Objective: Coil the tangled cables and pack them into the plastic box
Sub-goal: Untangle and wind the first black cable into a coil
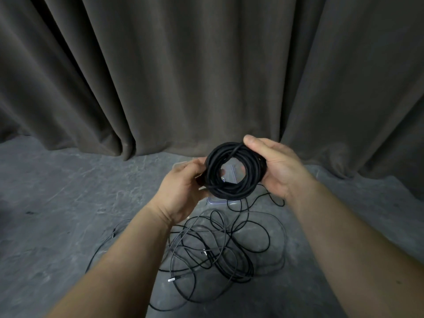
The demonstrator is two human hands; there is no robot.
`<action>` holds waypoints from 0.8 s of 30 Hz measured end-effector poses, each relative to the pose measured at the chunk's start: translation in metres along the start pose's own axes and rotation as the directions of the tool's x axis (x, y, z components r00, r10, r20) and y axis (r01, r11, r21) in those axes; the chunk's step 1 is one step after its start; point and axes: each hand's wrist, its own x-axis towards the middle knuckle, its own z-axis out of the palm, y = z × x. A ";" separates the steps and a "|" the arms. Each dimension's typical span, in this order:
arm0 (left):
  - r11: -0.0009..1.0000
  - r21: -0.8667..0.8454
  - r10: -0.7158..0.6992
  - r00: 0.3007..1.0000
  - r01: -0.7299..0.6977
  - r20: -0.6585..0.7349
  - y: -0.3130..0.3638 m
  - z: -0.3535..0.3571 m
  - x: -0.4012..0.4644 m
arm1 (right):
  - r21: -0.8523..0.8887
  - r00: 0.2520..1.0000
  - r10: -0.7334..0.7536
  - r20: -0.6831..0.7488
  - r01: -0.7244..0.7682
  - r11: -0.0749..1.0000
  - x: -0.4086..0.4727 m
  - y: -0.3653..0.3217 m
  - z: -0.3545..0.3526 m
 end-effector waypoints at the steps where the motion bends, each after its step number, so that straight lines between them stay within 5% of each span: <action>1: 0.999 0.033 0.012 0.999 -0.011 -0.031 0.001 0.000 0.000 | -0.043 0.999 -0.023 0.023 0.024 0.999 -0.001 -0.001 -0.001; 8: 0.872 0.477 0.081 0.994 -0.106 0.072 0.004 0.009 -0.005 | -0.338 0.986 -0.113 0.119 0.147 0.930 -0.004 0.009 0.012; 14: 0.978 0.170 0.131 0.990 -0.120 -0.056 0.006 0.010 -0.003 | -0.164 0.990 -0.137 0.037 0.142 0.976 -0.001 0.004 0.018; 19: 0.968 -0.012 0.250 0.963 -0.252 -0.101 0.008 0.003 0.001 | -0.450 0.911 -0.262 -0.317 0.098 0.888 0.007 0.005 0.012; 24: 0.932 0.121 0.351 0.934 -0.342 -0.062 0.006 0.003 0.001 | -0.360 0.988 -0.064 -0.144 0.008 0.933 -0.003 0.000 0.022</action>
